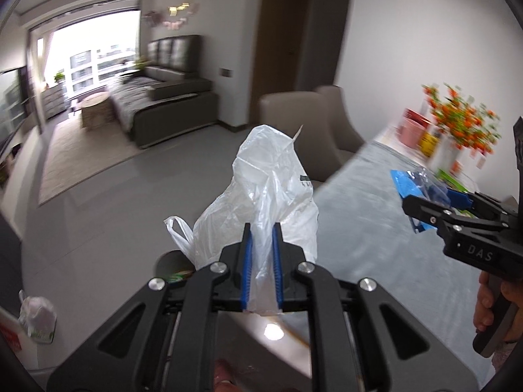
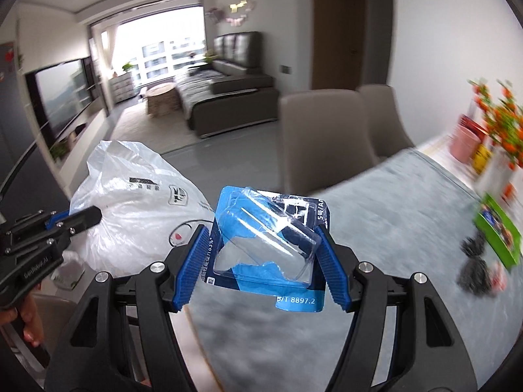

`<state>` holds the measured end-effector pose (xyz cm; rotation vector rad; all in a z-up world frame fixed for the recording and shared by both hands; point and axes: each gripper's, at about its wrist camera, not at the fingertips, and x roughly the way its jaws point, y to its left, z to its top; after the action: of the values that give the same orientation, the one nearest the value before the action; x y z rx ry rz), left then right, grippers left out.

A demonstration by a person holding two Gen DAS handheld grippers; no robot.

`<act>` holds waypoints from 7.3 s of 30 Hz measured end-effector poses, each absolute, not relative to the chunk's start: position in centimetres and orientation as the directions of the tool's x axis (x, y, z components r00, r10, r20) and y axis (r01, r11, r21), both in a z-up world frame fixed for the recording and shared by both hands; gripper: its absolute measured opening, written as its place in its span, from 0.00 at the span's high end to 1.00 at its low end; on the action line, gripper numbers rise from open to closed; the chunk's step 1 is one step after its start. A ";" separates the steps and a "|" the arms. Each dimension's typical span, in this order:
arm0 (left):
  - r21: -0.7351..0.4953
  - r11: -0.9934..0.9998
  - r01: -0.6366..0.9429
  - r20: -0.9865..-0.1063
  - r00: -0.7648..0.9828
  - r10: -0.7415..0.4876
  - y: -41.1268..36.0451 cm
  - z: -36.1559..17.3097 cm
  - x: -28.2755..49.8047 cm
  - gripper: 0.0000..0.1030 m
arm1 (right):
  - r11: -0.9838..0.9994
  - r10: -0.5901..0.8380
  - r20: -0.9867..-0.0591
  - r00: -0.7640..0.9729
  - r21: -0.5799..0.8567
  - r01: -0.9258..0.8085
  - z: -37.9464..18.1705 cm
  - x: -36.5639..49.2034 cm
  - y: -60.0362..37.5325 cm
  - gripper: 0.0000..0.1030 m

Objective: Collect trash
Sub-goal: 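Carry the blue packet and white bag with both tools over the metal bin, then open the right tool dropping the blue packet while the left tool drops the white bag, then move both open tools back over the table toward the black tassel bundle, then grasp the black yarn tassel with the left tool while the right tool grasps the red-white snack bag, then carry the black tassel and snack bag with both tools over the metal bin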

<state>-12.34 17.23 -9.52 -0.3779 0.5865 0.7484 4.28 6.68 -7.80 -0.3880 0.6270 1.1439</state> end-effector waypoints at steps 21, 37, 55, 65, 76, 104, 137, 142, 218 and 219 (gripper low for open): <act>-0.120 0.602 -0.789 -0.714 0.490 0.500 45.1 -17.9 -22.5 0.89 | 0.285 0.650 -0.749 0.131 0.081 -0.955 -16.9 -9.3 37.9 0.39; -0.148 0.509 -0.848 -0.792 0.410 0.452 55.9 -41.8 -22.1 0.89 | 0.344 0.498 -0.861 0.109 0.081 -0.935 -43.9 -8.8 49.9 0.38; -0.164 0.533 -0.830 -0.831 0.407 0.378 59.4 -51.7 -20.2 0.89 | 0.347 0.458 -0.885 0.088 0.086 -0.934 -53.8 -7.8 52.8 0.26; -0.204 0.599 -0.774 -0.825 0.465 0.320 58.0 -53.7 -17.2 0.69 | 0.456 0.406 -0.897 0.175 0.033 -0.889 -53.9 -5.2 50.9 0.26; -0.190 0.605 -0.773 -0.843 0.444 0.303 57.1 -53.1 -16.8 0.35 | 0.489 0.393 -0.900 0.189 0.031 -0.872 -52.5 -4.0 49.0 0.26; -0.101 0.799 -0.593 -0.784 0.542 0.303 43.0 -20.4 -11.8 0.35 | 0.609 0.543 -0.770 0.335 0.087 -0.788 -17.1 0.9 31.5 0.26; -0.122 0.992 -0.015 -0.708 0.702 -0.076 -3.8 -15.2 26.5 0.33 | 0.936 0.232 -0.726 0.647 -0.014 -0.352 -12.9 32.5 -22.5 0.51; -0.127 0.992 0.001 -0.723 0.684 -0.093 -4.8 -17.4 31.6 0.33 | 0.934 0.235 -0.755 0.613 0.001 -0.358 -15.5 37.3 -22.1 0.57; -0.076 0.857 -0.509 -0.647 0.679 0.346 13.8 -12.4 4.0 0.95 | 0.638 0.569 -0.676 0.468 0.005 -0.770 -10.3 13.4 -1.2 0.98; -0.080 0.849 -0.523 -0.645 0.676 0.356 15.4 -12.3 2.4 0.95 | 0.630 0.575 -0.674 0.463 0.004 -0.777 -10.2 12.4 0.1 0.98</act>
<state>2.41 15.43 -12.32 -0.2685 0.6631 0.5003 12.45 0.08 -10.24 -0.3253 0.6916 0.8491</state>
